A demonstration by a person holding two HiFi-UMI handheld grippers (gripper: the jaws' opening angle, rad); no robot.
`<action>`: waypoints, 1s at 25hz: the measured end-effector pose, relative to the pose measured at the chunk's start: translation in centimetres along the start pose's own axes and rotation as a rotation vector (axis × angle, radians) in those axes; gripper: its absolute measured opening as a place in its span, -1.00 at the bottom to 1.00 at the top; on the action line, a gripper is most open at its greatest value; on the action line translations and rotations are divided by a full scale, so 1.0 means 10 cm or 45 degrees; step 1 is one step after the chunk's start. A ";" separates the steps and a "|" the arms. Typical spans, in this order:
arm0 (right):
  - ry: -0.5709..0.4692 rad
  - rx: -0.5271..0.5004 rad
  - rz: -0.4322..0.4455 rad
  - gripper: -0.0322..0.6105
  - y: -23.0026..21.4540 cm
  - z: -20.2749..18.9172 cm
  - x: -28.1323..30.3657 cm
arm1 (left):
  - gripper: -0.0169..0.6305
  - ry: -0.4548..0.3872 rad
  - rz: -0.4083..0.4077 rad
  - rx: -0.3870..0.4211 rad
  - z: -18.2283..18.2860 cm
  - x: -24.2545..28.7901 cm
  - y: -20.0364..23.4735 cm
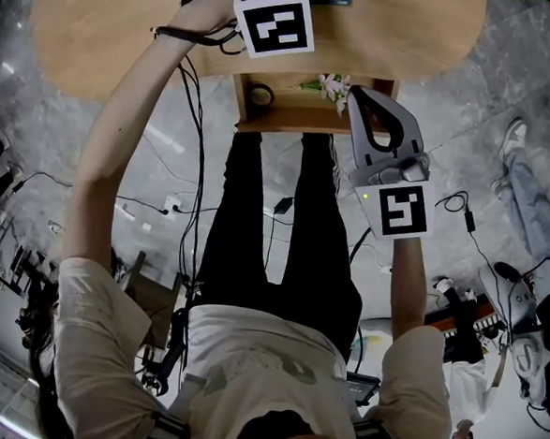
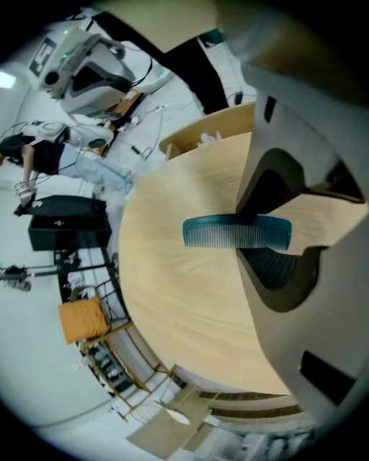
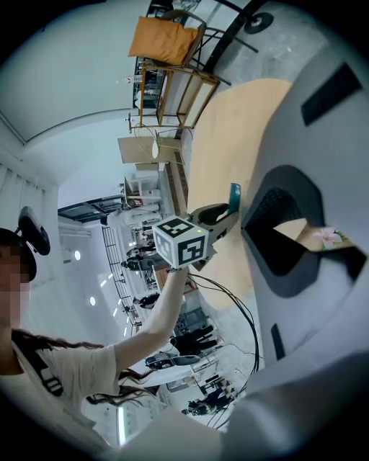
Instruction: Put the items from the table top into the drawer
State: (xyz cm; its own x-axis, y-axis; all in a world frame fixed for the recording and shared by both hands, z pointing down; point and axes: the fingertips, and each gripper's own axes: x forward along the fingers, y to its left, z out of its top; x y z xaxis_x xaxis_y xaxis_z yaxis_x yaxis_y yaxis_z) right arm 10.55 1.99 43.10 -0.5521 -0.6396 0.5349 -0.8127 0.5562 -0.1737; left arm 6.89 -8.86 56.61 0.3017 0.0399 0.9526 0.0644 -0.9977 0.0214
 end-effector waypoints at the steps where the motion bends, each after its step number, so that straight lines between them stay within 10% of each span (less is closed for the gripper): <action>1: -0.003 -0.003 0.000 -0.89 0.01 0.01 0.00 | -0.48 -0.061 0.053 -0.064 0.04 -0.10 0.05; 13: -0.061 -0.020 0.011 -0.89 0.22 0.30 0.08 | -0.47 -0.753 0.864 -0.740 0.16 -1.84 0.07; 25: -0.077 -0.057 0.069 -0.89 0.40 0.46 0.16 | -0.47 -0.887 0.998 -0.801 0.08 -2.34 -0.21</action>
State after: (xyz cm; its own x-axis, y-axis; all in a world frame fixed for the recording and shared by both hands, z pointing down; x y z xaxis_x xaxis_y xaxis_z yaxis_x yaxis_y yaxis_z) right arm 5.50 0.77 39.50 -0.6061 -0.6380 0.4749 -0.7731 0.6130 -0.1632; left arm 0.43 -7.71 34.03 0.5094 -0.7559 0.4113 -0.7766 -0.6097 -0.1585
